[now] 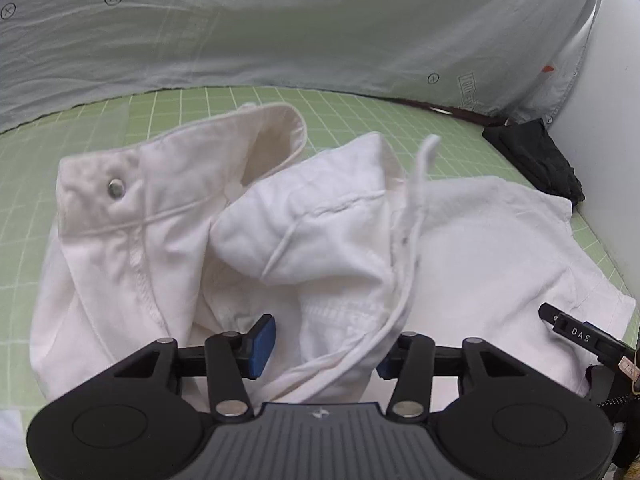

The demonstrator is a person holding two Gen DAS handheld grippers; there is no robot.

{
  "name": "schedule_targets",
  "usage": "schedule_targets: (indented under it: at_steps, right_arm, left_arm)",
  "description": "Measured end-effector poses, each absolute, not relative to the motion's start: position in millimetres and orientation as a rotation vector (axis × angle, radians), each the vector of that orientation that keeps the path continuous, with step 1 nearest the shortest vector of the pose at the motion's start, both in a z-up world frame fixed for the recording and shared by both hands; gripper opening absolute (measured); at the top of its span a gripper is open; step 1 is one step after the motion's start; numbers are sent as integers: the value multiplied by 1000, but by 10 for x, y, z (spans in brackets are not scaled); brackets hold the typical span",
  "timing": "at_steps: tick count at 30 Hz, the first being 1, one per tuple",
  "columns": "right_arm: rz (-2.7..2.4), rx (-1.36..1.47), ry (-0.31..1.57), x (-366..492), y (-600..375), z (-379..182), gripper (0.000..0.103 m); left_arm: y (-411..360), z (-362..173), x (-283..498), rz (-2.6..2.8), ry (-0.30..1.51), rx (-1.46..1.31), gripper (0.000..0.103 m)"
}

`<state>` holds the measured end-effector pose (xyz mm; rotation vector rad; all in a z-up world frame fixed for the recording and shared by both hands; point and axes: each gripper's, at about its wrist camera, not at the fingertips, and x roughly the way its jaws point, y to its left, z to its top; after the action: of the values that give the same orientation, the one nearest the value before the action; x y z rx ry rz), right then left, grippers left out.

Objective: Fold clothes

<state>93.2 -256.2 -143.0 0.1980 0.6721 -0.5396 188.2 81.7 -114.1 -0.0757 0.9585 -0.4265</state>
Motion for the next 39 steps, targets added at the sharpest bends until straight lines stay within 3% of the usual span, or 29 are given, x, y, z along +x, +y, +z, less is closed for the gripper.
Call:
schedule_targets:
  at_steps: [7,11,16,21,27,34,39]
  right_arm:
    - [-539,198,671,922,-2554,-1424,103]
    - [-539,198,671,920,-2553,-1420,103]
    - [-538,198,671,922,-2557,-1417,103]
    - [-537,197,671,921,-2561,-1417,103]
    - [-537,197,671,919,-2565,-1416,103]
    - [-537,197,672,917,-2562,-1411,103]
    - [-538,196,671,918,-2557,-1407,103]
  left_arm:
    - [962,-764,1742,-472,861,-107,70]
    - [1157,-372,1543,-418,691,-118,87]
    - [1597,-220,1523,-151,595,-222,88]
    - [1960,-498,1691,133,710,-229,88]
    - [1882,-793,1844,74,808,-177,88]
    - [1126,-846,1792,-46,695,254,86]
    - [704,-971,1617,-140,615,506,79]
